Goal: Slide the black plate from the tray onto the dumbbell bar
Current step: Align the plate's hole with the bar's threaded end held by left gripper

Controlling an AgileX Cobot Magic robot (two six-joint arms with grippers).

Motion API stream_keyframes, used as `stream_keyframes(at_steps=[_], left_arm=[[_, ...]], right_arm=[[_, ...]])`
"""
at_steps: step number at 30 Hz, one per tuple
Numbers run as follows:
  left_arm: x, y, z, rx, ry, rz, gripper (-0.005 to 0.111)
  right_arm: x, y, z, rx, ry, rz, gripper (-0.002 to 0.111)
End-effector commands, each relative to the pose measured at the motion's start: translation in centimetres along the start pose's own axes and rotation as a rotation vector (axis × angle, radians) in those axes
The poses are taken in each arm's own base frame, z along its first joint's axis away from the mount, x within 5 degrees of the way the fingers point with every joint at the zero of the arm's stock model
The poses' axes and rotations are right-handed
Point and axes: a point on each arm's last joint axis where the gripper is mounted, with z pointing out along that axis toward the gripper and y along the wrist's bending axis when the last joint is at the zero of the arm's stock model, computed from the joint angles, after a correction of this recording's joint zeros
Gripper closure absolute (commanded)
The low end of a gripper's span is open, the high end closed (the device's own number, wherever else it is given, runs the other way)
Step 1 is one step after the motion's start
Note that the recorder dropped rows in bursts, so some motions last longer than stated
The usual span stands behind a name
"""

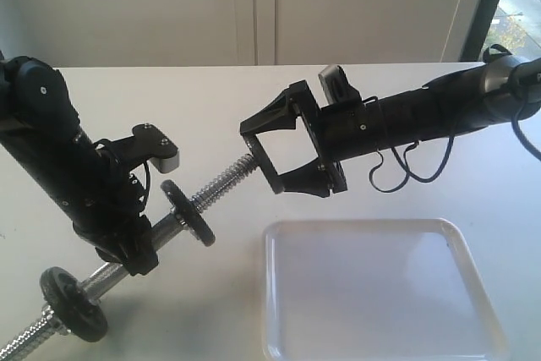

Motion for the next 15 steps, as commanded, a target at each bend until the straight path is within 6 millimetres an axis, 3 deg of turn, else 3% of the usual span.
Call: stream_keyframes(at_steps=[1,15], left_arm=[[-0.9,-0.7,-1.8,0.016,-0.094,-0.026,0.107],[-0.9,-0.7,-1.8,0.015,-0.096,-0.027,0.107]], right_arm=[[0.0,1.7,-0.1,-0.092,0.002,-0.015,0.108],[0.8,2.6,1.9,-0.122,0.033,-0.036,0.108]])
